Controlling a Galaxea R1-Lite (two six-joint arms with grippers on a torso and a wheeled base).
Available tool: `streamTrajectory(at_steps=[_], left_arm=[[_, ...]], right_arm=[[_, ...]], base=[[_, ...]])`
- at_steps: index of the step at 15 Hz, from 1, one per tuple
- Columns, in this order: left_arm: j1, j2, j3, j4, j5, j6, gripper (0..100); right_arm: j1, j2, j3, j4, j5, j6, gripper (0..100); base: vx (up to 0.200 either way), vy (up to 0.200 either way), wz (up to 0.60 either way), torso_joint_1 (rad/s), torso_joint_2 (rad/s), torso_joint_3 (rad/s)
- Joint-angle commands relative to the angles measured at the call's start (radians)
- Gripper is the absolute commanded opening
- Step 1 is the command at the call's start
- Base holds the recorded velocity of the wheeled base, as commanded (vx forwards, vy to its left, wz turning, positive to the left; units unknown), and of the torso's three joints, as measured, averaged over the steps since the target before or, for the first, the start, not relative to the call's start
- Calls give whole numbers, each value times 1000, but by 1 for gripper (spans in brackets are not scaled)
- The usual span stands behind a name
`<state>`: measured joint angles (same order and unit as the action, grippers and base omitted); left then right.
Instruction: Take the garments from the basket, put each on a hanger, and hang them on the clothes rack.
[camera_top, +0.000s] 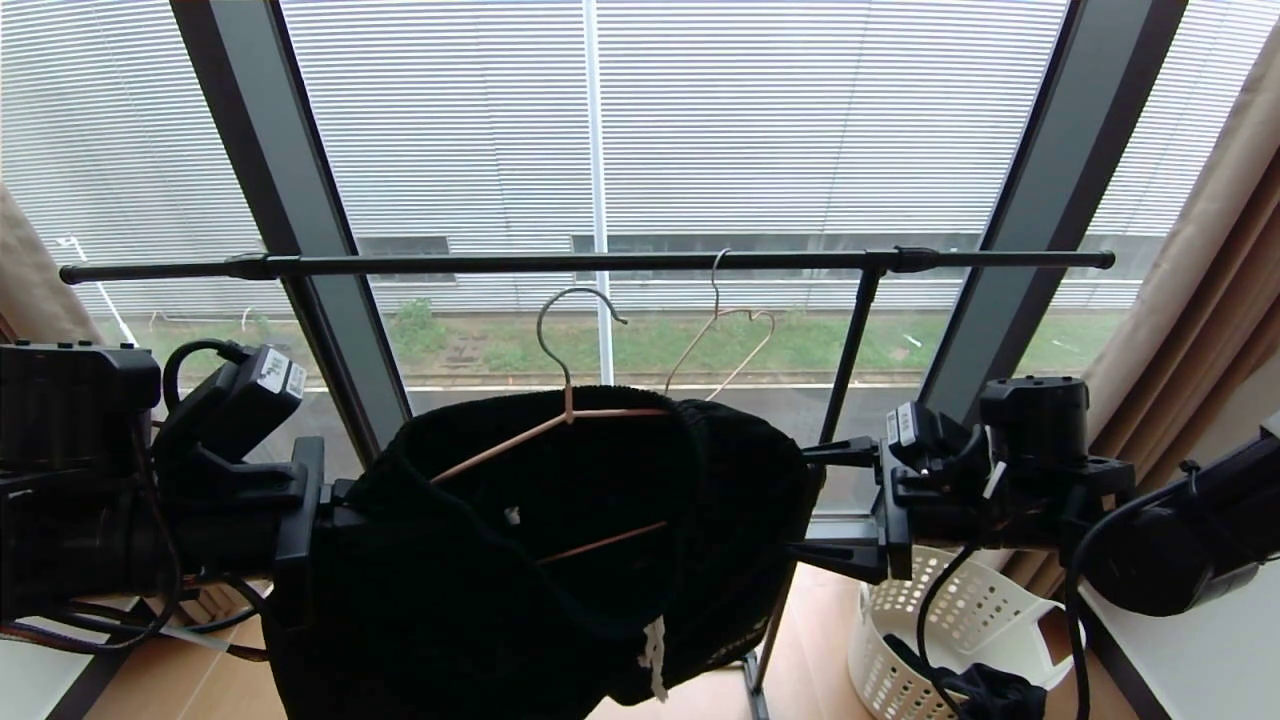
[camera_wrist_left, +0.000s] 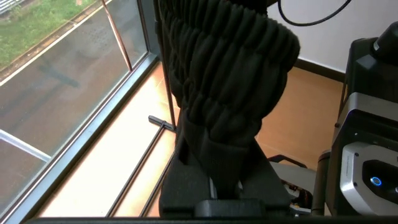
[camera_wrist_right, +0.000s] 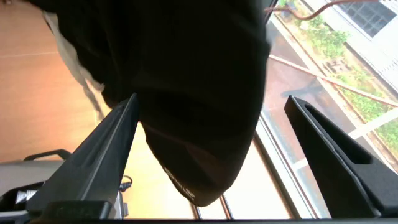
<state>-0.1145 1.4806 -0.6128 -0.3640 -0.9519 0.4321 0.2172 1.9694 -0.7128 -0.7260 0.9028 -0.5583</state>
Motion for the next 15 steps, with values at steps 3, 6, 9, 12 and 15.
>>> streamTrajectory(at_steps=[3, 6, 9, 12, 15], left_arm=[[-1, -48, -5, -3, -50, -47, 0], [-1, -88, -5, -3, -67, -66, 0], [-1, -103, -4, -3, -68, -104, 0], [2, -105, 7, -3, -68, -108, 0], [45, -102, 11, -32, -68, -110, 0]], right_arm=[[8, 83, -5, 0, 2, -34, 100], [21, 105, -17, 0, -2, -31, 100], [21, 111, -20, 0, -5, -29, 100], [21, 109, -24, 0, -5, -26, 0], [-10, 106, -31, 0, -7, -26, 0]], base=[[0, 0, 0, 0, 0, 0], [0, 0, 0, 0, 0, 0], [0, 0, 0, 0, 0, 0], [0, 0, 0, 0, 0, 0], [0, 0, 0, 0, 0, 0]])
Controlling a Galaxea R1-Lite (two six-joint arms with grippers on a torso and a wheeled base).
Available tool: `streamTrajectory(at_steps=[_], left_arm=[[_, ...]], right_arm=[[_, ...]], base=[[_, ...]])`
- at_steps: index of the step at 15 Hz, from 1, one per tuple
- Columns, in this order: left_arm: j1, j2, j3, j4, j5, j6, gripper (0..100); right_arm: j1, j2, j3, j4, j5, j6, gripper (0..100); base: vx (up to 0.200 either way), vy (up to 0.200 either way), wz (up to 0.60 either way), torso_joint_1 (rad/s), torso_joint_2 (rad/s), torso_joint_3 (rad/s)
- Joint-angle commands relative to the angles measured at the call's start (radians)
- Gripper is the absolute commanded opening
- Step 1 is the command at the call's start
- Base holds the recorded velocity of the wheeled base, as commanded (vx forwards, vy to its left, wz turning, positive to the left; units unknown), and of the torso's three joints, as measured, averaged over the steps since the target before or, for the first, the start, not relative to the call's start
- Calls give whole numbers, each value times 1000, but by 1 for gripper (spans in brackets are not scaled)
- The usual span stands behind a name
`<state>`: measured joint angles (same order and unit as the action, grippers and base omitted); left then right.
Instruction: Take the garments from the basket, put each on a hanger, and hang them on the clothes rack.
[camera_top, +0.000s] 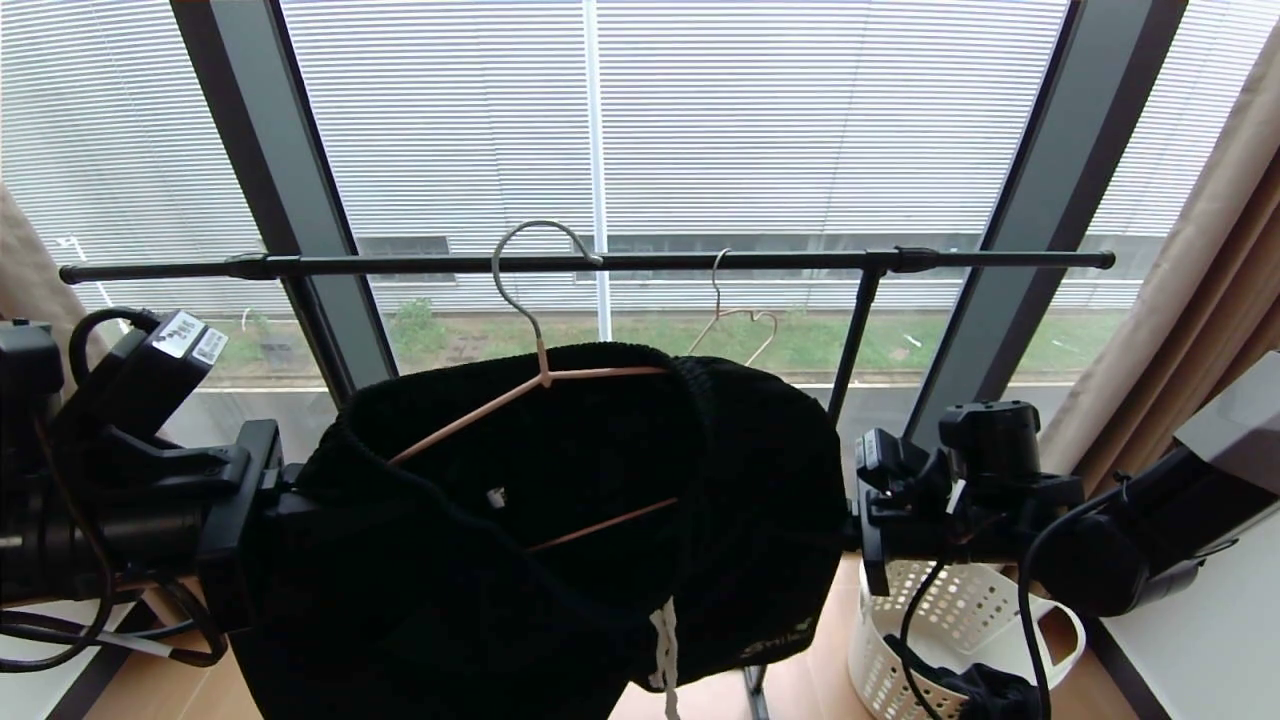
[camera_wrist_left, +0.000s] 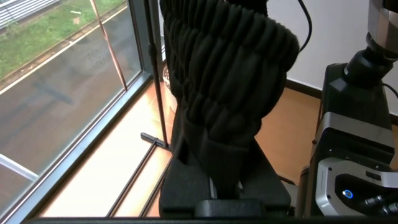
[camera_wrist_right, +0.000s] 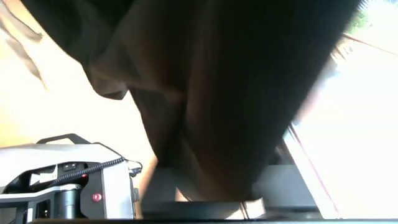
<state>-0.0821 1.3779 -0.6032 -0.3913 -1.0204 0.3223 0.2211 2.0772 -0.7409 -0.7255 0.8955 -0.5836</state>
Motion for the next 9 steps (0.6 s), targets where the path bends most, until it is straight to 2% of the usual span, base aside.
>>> streamTrajectory(at_steps=[1, 5, 9], left_arm=[[24, 3, 2, -8, 0, -2, 0], [88, 1, 0, -11, -3, -6, 0], [119, 0, 5, -9, -3, -6, 0]], right_arm=[[-28, -2, -11, 0, 0, -1, 0], [-75, 0, -29, 0, -1, -2, 0], [-80, -2, -31, 0, -1, -2, 0]], base=[[0, 0, 0, 0, 0, 0], [0, 0, 0, 0, 0, 0], [0, 0, 0, 0, 0, 0]])
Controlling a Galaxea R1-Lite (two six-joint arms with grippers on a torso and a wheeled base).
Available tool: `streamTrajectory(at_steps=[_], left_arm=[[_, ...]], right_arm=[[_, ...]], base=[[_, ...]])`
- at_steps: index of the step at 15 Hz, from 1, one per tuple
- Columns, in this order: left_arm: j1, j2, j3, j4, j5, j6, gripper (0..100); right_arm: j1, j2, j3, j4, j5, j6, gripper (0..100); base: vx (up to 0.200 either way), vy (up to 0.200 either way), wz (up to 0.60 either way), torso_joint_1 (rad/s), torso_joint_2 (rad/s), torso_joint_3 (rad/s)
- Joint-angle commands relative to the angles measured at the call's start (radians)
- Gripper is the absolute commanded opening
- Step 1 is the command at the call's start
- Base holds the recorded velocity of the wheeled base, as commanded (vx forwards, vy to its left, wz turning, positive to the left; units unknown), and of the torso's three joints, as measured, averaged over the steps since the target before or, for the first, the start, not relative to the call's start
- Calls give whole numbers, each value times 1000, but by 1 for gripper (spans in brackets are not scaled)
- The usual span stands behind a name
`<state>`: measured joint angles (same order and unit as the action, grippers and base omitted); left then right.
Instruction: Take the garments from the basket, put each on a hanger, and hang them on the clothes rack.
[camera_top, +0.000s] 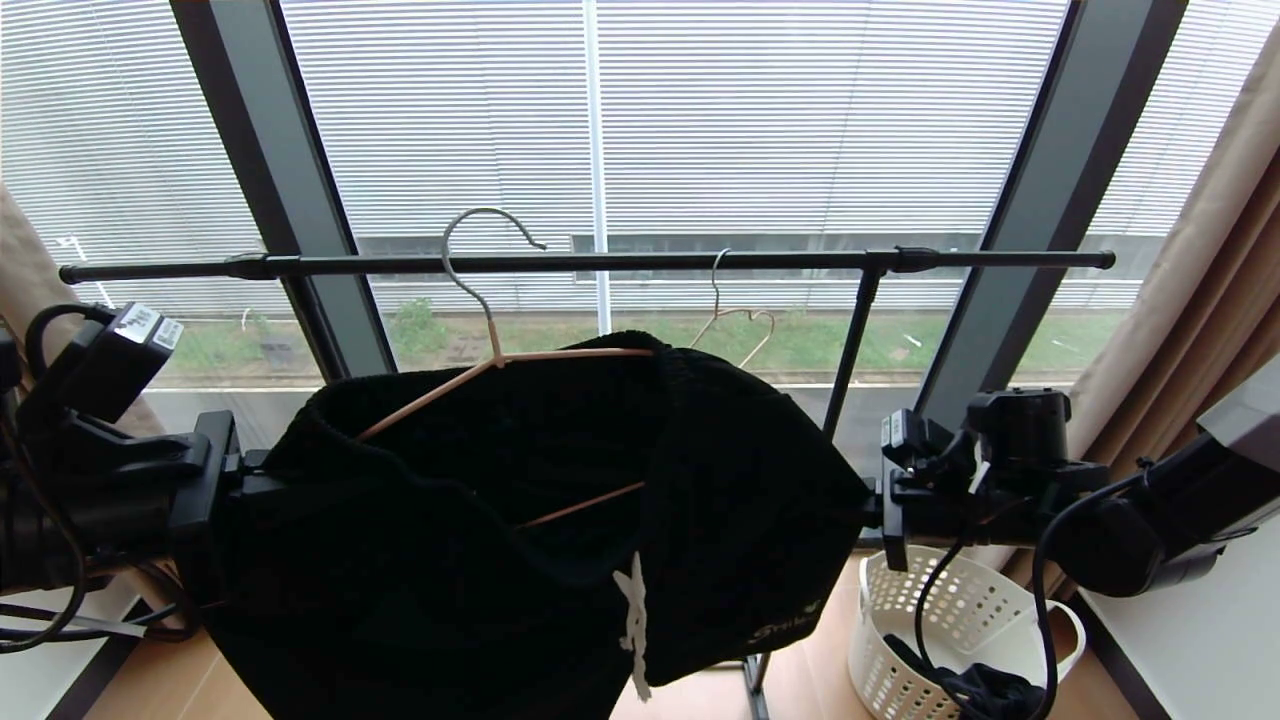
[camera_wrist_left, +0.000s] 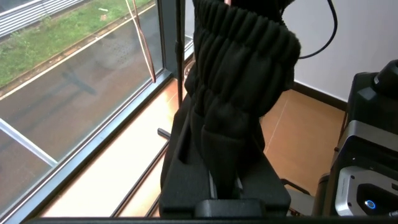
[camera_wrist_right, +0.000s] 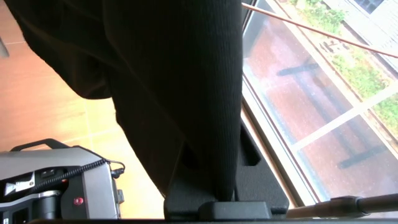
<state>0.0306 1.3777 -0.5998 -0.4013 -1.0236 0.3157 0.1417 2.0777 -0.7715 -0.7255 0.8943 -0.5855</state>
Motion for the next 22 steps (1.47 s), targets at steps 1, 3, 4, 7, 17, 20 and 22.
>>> streamTrajectory(at_steps=[1, 3, 4, 7, 17, 20, 22], left_arm=[[6, -6, 2, 1, 0, 0, 0], [6, -14, 3, 1, 0, 0, 0], [6, -12, 3, -1, 0, 0, 0], [3, -9, 11, -1, 0, 0, 0], [71, -11, 49, 2, 4, -3, 0], [68, -9, 71, 4, 14, -4, 0], [15, -6, 83, 6, 69, 2, 0]], right_arm=[[-1, -4, 0, 0, 2, 0, 0], [4, -2, 0, 1, 2, 1, 0], [9, -2, 1, 3, 2, 1, 0], [26, -10, 1, 12, 0, 9, 0], [167, -116, -5, -6, -262, 150, 100], [214, -166, -34, -34, -383, 328, 100], [265, -168, -81, -63, -551, 438, 100]], base=[[0, 0, 0, 0, 0, 0], [0, 0, 0, 0, 0, 0], [0, 0, 0, 0, 0, 0], [0, 0, 0, 0, 0, 0], [0, 0, 0, 0, 0, 0], [0, 0, 0, 0, 0, 0], [0, 0, 0, 0, 0, 0]])
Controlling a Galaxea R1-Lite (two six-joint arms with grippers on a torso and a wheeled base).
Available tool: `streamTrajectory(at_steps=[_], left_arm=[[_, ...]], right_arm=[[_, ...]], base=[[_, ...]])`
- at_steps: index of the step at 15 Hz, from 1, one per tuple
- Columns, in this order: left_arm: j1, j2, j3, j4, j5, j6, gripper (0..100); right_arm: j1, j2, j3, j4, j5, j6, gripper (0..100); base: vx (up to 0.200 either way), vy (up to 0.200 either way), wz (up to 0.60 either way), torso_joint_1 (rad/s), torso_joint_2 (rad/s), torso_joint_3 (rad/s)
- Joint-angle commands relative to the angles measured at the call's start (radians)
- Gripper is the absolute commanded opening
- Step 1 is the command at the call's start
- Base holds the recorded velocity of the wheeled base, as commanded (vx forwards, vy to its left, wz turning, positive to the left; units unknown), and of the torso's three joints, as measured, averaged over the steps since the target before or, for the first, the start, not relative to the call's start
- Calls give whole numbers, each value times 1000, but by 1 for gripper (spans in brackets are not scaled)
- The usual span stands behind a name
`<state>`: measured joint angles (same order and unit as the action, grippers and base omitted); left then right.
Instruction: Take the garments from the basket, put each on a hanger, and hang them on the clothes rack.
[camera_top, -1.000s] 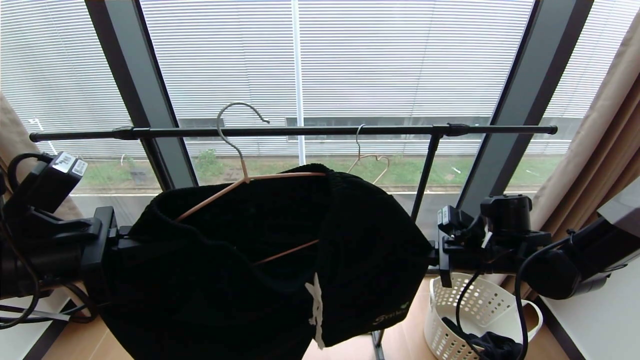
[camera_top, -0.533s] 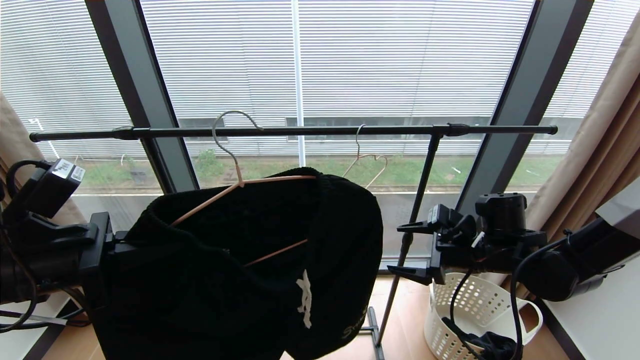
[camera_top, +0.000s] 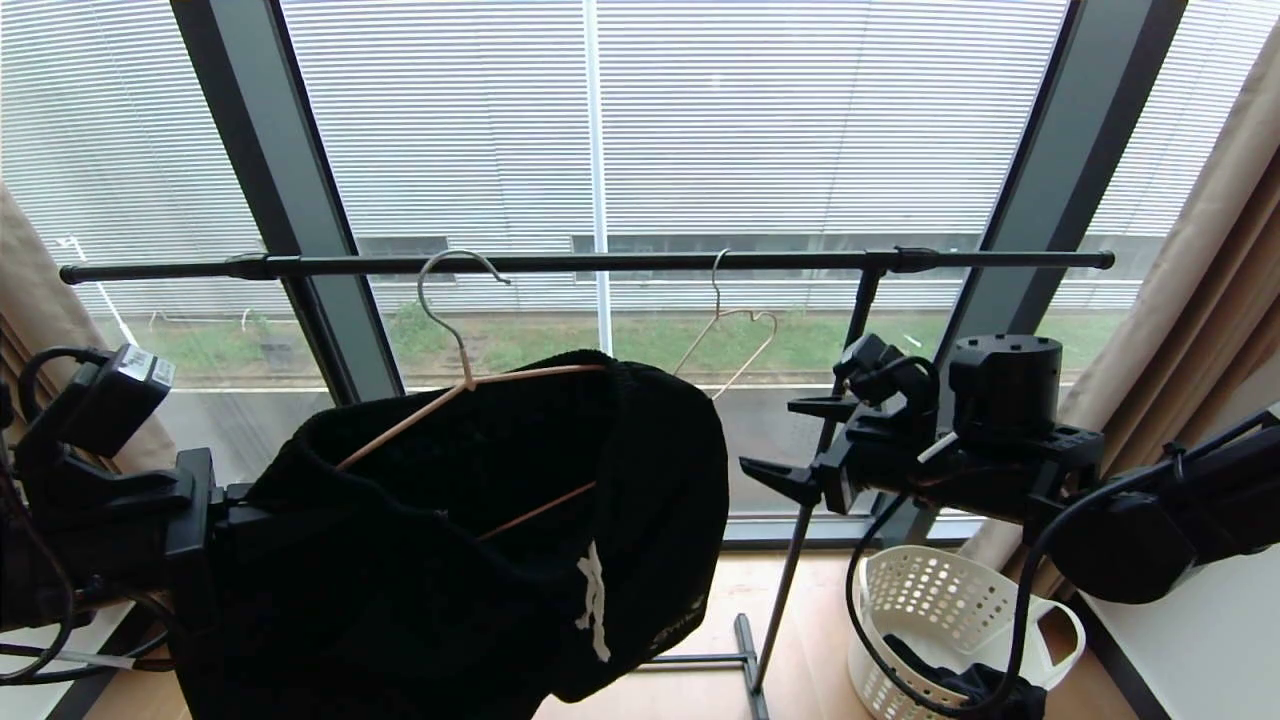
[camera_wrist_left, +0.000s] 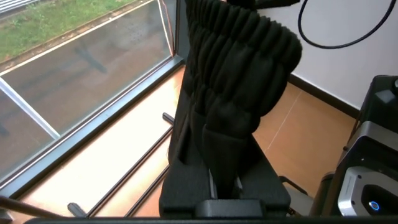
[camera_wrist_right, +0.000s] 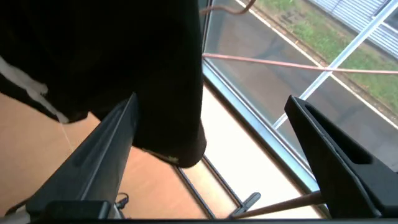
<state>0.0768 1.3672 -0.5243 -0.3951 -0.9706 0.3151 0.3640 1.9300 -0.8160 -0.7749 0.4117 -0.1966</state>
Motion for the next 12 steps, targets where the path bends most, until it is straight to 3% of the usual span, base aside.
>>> streamTrajectory(at_steps=[1, 3, 5, 8, 10, 11, 12], left_arm=[[-63, 12, 6, -1, 46, 2, 0], [-155, 47, 9, -1, 171, 2, 0], [-193, 76, 10, 2, 240, 4, 0], [-193, 108, 18, 15, 244, 10, 0], [-195, 130, 18, 45, 271, 58, 0], [-198, 138, 18, 58, 305, 79, 0], [-219, 159, 15, 70, 389, 104, 0]], right_arm=[[69, -20, -58, -14, -131, 82, 100], [113, -20, -95, -11, -246, 121, 100], [125, -19, -101, -6, -269, 121, 100], [127, -11, -100, -4, -278, 121, 100], [127, -9, -101, -4, -278, 121, 100], [127, -9, -101, -4, -278, 121, 100], [127, -9, -101, -4, -278, 121, 100]], base=[[0, 0, 0, 0, 0, 0], [0, 0, 0, 0, 0, 0], [0, 0, 0, 0, 0, 0], [0, 0, 0, 0, 0, 0], [0, 0, 0, 0, 0, 0], [0, 0, 0, 0, 0, 0], [0, 0, 0, 0, 0, 0]])
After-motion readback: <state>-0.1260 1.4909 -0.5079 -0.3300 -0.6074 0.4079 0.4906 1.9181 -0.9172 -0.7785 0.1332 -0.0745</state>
